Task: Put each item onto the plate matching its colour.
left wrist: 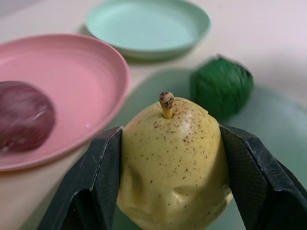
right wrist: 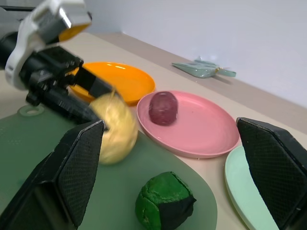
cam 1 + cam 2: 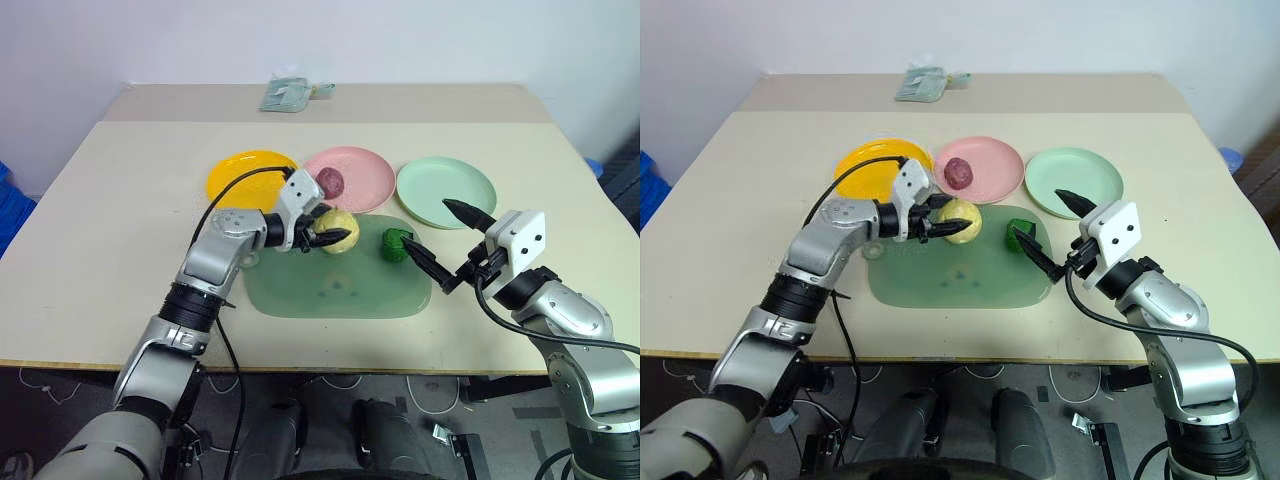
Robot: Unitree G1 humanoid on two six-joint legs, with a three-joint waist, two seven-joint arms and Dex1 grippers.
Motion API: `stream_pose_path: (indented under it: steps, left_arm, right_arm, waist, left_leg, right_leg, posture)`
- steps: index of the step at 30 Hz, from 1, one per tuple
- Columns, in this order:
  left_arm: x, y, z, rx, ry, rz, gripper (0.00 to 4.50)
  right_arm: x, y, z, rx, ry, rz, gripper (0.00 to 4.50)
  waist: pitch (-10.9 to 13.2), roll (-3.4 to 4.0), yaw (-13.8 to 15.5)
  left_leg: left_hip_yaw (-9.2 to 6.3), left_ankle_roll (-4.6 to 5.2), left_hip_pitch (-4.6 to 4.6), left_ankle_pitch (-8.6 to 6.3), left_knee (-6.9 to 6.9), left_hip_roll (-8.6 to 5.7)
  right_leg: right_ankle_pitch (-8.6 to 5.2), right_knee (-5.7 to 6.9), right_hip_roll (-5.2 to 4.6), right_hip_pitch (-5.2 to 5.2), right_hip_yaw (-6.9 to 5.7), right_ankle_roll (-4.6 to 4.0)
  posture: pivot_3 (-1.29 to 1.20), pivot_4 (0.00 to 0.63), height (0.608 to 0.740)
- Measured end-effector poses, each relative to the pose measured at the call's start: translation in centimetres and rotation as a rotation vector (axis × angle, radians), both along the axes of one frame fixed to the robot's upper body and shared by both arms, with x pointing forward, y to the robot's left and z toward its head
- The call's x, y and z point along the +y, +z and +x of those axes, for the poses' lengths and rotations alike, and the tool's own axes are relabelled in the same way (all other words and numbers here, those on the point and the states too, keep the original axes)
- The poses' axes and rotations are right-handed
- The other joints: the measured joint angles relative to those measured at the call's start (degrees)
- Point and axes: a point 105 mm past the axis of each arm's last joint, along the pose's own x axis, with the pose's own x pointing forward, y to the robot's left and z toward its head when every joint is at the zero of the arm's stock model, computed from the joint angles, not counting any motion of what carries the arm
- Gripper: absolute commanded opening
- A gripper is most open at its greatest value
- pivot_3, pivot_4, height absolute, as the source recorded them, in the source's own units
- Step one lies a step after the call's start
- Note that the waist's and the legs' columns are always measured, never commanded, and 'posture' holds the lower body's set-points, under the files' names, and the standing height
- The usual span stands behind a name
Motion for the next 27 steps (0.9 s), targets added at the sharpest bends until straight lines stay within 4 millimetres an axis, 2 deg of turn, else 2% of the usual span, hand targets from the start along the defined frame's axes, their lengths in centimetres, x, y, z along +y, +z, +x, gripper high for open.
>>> stream_pose_path:
  steps: [2, 6, 10, 12, 14, 17, 18, 21, 22, 27]
  left_arm:
    - [1.2, 1.1, 0.5, 0.01, 0.068, -0.068, 2.53]
    - [6.2, 2.8, 2.7, 0.0, 0.361, -0.179, 2.53]
    - [12.8, 2.8, 4.9, -0.019, 0.758, -0.178, 2.53]
    - [14.5, 2.0, 5.3, -0.009, 0.866, -0.165, 2.53]
    - [14.9, 1.3, 5.6, -0.009, 0.91, -0.163, 2.53]
    - [14.2, -0.3, 6.1, 0.004, 0.921, -0.172, 2.53]
    - [14.0, -1.0, 6.3, 0.017, 0.922, -0.172, 3.01]
    - [13.8, -0.9, 6.8, 0.0, 0.919, -0.187, 4.35]
    - [13.7, -0.7, 6.9, -0.005, 0.917, -0.19, 4.48]
    - [13.6, 0.5, 7.2, -0.06, 0.899, -0.208, 4.48]
  right_arm:
    - [0.0, 0.0, 0.0, -0.002, 0.006, -0.001, 4.5]
    - [0.0, -0.1, 0.0, -0.008, 0.02, 0.0, 4.5]
    - [-0.3, -0.8, 0.3, 0.007, 0.026, 0.012, 4.5]
    - [-0.3, -0.9, 0.6, 0.009, 0.03, 0.018, 4.5]
    - [-0.1, -0.7, 0.9, -0.002, 0.043, 0.015, 4.5]
    - [0.1, -0.5, 1.4, -0.009, 0.051, 0.019, 4.5]
    - [0.1, -0.5, 1.5, -0.009, 0.052, 0.021, 4.5]
    - [0.1, -0.5, 1.5, -0.009, 0.051, 0.022, 4.5]
    - [0.1, -0.5, 1.5, -0.009, 0.051, 0.021, 4.5]
    - [0.1, -0.7, 1.7, 0.004, 0.038, 0.023, 4.5]
  waist:
    - [0.0, 0.0, -0.09]
    - [0.0, 0.0, 0.02]
    - [0.0, -0.01, 0.1]
    - [0.0, -0.01, 0.21]
    - [0.0, -0.03, 0.5]
    - [0.0, -0.03, 1.0]
    - [0.0, -0.03, 1.11]
    - [0.0, -0.03, 1.42]
    - [0.0, -0.03, 1.42]
    - [0.0, -0.03, 1.33]
  left_leg:
    - [0.0, 0.0, 0.0, 0.0, -0.01, 0.01]
    - [0.0, -0.01, 0.01, 0.0, 0.01, 0.01]
    - [0.0, -0.02, 0.01, 0.01, 0.01, -0.02]
    - [0.0, -0.02, 0.01, 0.01, 0.02, -0.04]
    - [0.0, -0.03, 0.0, 0.01, 0.07, -0.05]
    - [0.0, -0.03, 0.01, 0.01, 0.07, -0.06]
    - [0.0, -0.03, 0.01, 0.02, 0.06, -0.05]
    - [0.0, -0.04, 0.01, 0.02, 0.05, -0.04]
    - [0.0, -0.04, 0.0, 0.02, 0.06, -0.04]
    - [0.0, -0.04, 0.0, 0.02, 0.04, -0.04]
  right_leg:
    - [0.0, 0.01, 0.01, -0.02, 0.0, 0.0]
    - [0.0, 0.01, 0.02, -0.01, 0.0, 0.01]
    - [0.01, 0.02, 0.02, 0.0, -0.01, 0.01]
    - [0.01, 0.02, 0.0, 0.0, -0.02, 0.02]
    - [0.02, 0.02, 0.0, 0.03, -0.05, 0.04]
    - [0.03, 0.02, -0.01, 0.03, -0.04, 0.05]
    - [0.03, 0.02, 0.0, 0.02, -0.04, 0.04]
    - [0.03, 0.02, 0.0, 0.01, -0.04, 0.04]
    - [0.03, 0.02, 0.0, 0.01, -0.03, 0.04]
    - [0.03, 0.02, 0.0, 0.01, -0.03, 0.04]
  posture:
    - [0.0, 0.15, 0.74]
    - [0.0, 0.15, 0.74]
    - [0.0, 0.15, 0.74]
    - [0.0, 0.15, 0.74]
    - [0.0, 0.15, 0.74]
    - [0.0, 0.15, 0.74]
    - [0.0, 0.15, 0.74]
    - [0.0, 0.15, 0.74]
    - [0.0, 0.15, 0.74]
    - [0.0, 0.15, 0.74]
